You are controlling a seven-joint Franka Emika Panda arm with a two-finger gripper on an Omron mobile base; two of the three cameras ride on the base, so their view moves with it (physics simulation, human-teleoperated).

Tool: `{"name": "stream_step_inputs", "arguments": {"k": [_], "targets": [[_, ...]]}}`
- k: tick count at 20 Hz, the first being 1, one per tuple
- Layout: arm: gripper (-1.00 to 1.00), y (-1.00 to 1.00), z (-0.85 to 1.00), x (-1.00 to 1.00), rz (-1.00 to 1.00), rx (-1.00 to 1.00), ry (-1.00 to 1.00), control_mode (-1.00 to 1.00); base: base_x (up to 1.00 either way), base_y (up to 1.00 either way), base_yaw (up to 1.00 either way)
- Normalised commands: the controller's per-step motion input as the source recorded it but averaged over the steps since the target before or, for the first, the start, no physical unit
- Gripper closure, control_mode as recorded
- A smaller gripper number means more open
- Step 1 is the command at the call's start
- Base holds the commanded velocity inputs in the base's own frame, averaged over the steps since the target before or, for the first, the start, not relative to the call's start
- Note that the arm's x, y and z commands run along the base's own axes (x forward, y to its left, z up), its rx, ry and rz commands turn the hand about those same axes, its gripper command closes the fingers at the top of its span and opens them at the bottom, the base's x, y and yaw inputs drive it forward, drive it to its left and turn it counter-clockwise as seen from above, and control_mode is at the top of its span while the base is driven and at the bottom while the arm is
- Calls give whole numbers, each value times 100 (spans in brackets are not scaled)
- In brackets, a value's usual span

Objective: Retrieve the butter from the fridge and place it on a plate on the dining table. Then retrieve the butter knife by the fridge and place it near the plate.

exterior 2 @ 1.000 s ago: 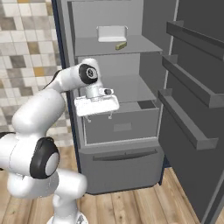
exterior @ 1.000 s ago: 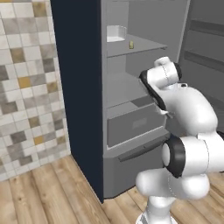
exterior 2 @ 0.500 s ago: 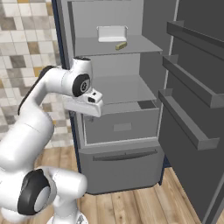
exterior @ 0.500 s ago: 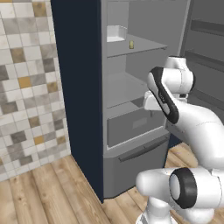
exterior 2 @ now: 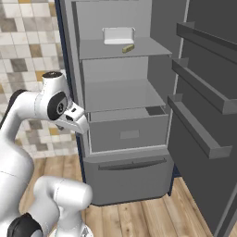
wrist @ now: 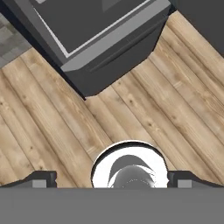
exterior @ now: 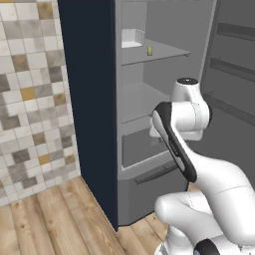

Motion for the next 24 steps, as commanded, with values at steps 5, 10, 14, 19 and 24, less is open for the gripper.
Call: {"name": "stream_step_inputs", "arguments": {"k": [5,10,14,19,24], "targets": [[-100,0,0,0,0,0,0,-100,0,0,0],[-100,0,0,0,0,0,0,100,6,0,0],[-100,0,0,0,0,0,0,100,91,-3,8],[-100,0,0,0,0,0,0,100,65,-28,18],[-100,0,0,0,0,0,0,100,29,-86,26]]}}
